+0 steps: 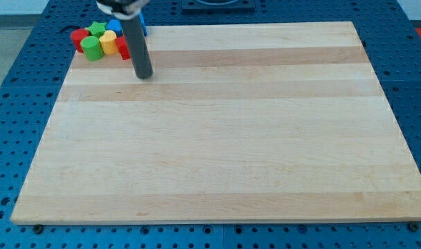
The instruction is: Slightly push the red circle to top
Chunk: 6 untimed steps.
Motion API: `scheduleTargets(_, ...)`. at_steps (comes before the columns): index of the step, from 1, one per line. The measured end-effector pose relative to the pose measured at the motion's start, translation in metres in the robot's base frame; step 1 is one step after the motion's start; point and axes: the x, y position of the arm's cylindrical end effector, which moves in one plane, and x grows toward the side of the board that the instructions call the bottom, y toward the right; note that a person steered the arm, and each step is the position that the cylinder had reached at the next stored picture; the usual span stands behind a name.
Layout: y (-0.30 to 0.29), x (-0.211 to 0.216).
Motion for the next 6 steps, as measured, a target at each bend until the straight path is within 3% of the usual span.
scheduleTargets(1,-0.069,0.059)
scheduleTargets(2,-0.168,0.078)
scheduleTargets(5,-0.169,0.075)
scheduleTargets(6,-0.169,0.049)
